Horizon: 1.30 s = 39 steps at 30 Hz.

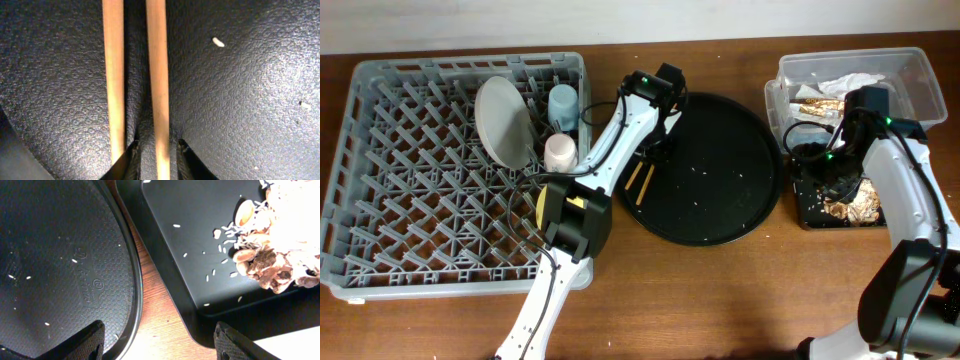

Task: Sort waste into correct bins and load items into the dishwasher rack
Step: 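Reach the left gripper to a wooden chopstick and grasp it, then drop the chopstick into the rack slot beside the cups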

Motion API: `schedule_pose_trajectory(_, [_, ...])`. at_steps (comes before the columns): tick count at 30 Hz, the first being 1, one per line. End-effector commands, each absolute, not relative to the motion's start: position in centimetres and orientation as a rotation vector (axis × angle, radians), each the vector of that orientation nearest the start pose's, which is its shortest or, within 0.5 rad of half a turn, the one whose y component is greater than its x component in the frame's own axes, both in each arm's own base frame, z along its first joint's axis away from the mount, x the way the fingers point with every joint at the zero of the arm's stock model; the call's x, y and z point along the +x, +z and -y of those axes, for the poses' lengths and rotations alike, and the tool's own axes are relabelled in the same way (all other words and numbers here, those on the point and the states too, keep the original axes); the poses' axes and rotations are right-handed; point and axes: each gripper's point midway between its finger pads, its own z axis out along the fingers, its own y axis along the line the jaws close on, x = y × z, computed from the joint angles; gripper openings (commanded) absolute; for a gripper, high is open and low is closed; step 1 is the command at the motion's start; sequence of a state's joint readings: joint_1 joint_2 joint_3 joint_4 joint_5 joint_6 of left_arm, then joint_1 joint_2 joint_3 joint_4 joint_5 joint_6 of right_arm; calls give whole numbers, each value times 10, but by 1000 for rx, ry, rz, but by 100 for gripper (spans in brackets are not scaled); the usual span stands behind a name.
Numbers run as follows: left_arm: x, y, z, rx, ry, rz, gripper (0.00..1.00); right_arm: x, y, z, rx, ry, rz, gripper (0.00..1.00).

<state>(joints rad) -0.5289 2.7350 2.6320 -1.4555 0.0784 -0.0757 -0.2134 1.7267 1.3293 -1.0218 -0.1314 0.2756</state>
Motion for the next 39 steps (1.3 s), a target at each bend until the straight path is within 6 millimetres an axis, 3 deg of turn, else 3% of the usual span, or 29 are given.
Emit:
schedule_pose_trajectory(1, [428,-17,278,736,-132,-3115,22,343,98,54,694,189,-2891,71])
schedule_pose_trajectory(3, [428,-16,278,735,-132,-3114,1,343,98,54,695,189,-2891,71])
schedule_pose_trajectory(6, [428,-8,277,735,-133,-3114,1,343,98,54,694,189,-2891,71])
schedule_pose_trajectory(8, [432,23,280,747,-153,-3066,1,343,98,54,694,189,-2891,71])
schedule_pose_trajectory(13, [459,131,274,680,-191,-2797,0,343,98,54,694,189,-2891,71])
schedule_pose_trajectory(15, [472,161,245,591,-129,-2748,1,343,98,54,694,189,-2891,71])
schedule_pose_trajectory(18, [491,183,197,378,-99,-2736,1,343,98,54,695,189,-2891,71])
schedule_pose_trajectory(19, [501,185,169,221,-64,-2744,1,343,98,54,694,189,-2891,71])
schedule_pose_trajectory(23, [521,185,94,-156,-59,-2748,1,343,99,54,693,189,-2889,71])
schedule_pose_trajectory(27, [522,198,76,-121,-177,-2737,1,346,99,54,691,188,-2879,71])
schedule_pose_trajectory(30, [518,224,63,-59,-159,-2685,1,347,99,55,688,188,-2873,71])
schedule_pose_trajectory(32, [517,226,62,41,-129,-2681,1,347,99,55,688,187,-2873,71])
schedule_pose_trajectory(36, [509,177,35,11,101,-2848,1,347,99,55,688,183,-2873,71])
schedule_pose_trajectory(39, [498,147,35,17,115,-2958,1,348,99,55,687,184,-2868,71])
